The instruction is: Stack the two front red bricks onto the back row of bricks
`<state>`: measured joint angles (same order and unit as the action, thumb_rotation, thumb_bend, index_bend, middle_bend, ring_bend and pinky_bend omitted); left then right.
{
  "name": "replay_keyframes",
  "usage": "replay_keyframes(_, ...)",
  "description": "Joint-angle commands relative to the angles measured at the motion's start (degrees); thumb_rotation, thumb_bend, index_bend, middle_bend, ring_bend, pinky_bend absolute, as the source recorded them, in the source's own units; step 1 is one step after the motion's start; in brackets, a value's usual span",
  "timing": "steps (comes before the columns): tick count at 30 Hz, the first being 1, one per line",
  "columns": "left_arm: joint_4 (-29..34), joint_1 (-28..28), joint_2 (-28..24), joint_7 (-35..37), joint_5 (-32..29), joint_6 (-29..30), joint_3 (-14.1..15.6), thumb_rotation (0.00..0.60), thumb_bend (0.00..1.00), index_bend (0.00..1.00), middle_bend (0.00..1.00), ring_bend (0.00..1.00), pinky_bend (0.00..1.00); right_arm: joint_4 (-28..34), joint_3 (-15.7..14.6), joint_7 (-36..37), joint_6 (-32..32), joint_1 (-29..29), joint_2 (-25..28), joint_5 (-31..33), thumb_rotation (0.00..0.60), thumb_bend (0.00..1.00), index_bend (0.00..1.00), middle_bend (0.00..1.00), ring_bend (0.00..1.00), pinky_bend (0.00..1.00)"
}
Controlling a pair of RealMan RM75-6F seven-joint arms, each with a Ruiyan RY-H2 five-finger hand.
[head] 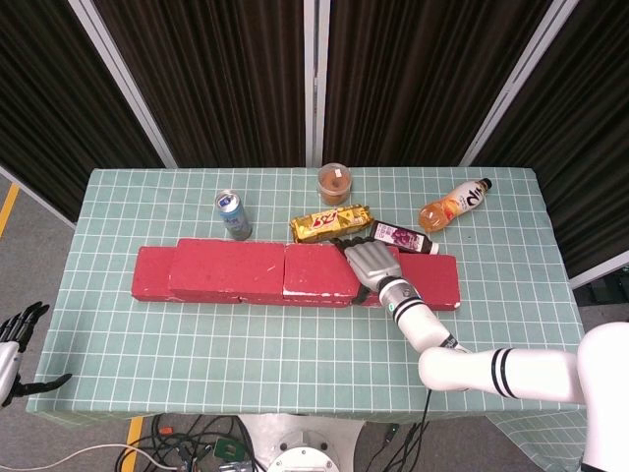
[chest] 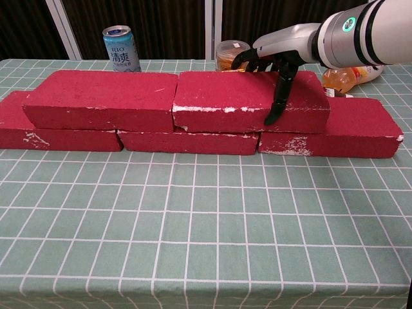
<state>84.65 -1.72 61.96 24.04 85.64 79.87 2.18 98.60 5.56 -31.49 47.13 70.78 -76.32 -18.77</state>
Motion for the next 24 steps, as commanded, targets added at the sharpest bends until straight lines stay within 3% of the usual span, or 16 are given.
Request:
replay_keyframes(1,-0.09,0.01,0.04,0.09,-0.03,-0.03,-0.01,0.6,0.0,0.0,0.0,0.0,0.0,-0.14,-0.12,-0.08,0.05,0.21,-0.04,0.34,0.6,0.0,0.0,0.16,0.11,0.13)
replay_keyframes(17,-0.09,0.09,0.15,0.11,-0.29,-0.42,0.03,0.6,0.0,0.0,0.0,0.0,0.0,-0.62,-0.91,-0.51,-0.54,1.35,-0.66,2.02,0.6,0.0,0.0,0.14,0.1,0.13)
replay_keyframes(24,-0.19,0.1,0.12,0.34,-0.29,-0.57,0.06,0.6,0.0,0.0,0.0,0.0,0.0,-0.3,-0.86,0.44,-2.28,1.68,-0.07,2.85,0.6,0.0,0.0,0.02,0.0,0.01)
